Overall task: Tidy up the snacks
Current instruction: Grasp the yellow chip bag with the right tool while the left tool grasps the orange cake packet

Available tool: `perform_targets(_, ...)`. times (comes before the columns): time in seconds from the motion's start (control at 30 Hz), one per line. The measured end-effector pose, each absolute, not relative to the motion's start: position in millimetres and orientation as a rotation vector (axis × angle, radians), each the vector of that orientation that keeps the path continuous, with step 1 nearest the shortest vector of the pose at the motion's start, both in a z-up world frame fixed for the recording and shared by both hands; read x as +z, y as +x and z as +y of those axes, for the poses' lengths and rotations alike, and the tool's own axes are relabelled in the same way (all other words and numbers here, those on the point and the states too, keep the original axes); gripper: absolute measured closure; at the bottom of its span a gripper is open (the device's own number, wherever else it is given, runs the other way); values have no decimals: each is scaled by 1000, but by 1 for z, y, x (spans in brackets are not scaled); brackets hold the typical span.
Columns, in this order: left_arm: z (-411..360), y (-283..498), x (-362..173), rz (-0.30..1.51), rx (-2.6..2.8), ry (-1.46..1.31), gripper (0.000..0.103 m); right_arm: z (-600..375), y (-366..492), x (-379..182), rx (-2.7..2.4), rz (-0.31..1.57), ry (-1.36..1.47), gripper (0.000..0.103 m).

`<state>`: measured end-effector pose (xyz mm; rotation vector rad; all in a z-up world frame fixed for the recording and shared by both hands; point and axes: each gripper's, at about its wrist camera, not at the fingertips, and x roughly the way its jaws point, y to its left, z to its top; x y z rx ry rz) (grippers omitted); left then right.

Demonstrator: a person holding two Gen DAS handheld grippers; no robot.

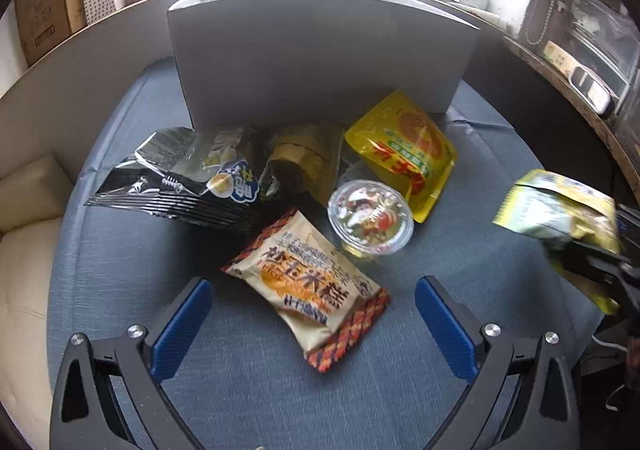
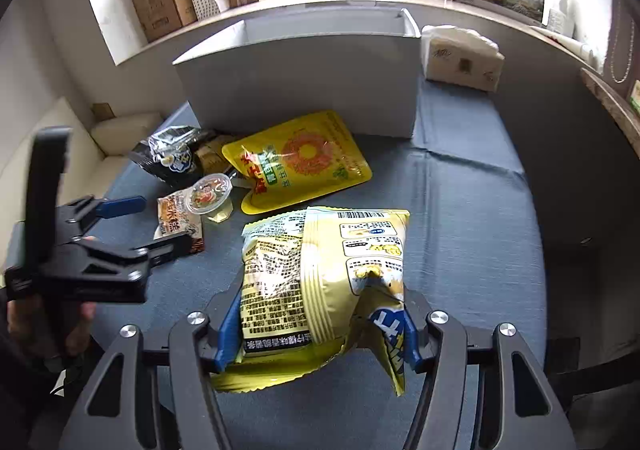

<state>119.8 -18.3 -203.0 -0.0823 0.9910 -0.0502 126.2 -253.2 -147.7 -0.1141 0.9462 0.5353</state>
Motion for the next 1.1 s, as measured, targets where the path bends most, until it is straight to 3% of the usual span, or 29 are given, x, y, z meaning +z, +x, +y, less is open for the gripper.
perform_targets(0.4, -16, 135, -219, 1034, 61, -49, 2, -279, 111, -139, 519, 922, -70, 37)
perform_targets(0.43, -15, 133, -217, 1030, 60, -48, 9, -279, 111, -139, 519, 921, -67, 37)
perform_targets(0.47, -15, 130, -214, 1022, 56, -44, 25, -279, 111, -139, 519, 921, -67, 37)
perform_targets(0.5, -14, 126, -211, 1015, 36, -48, 33, -278, 111, -140, 522, 923, -69, 37)
perform_targets(0.53, -11, 123, -211, 1016, 41, -39, 50, -277, 110, -141, 524, 923, -70, 37)
perform_targets(0.77, 13, 105, -206, 1018, 26, -91, 52, -265, 108, -144, 551, 931, -87, 37)
perform_targets(1.1, 19, 73, -133, 855, -54, -123, 52, -249, 116, -129, 592, 890, -85, 37)
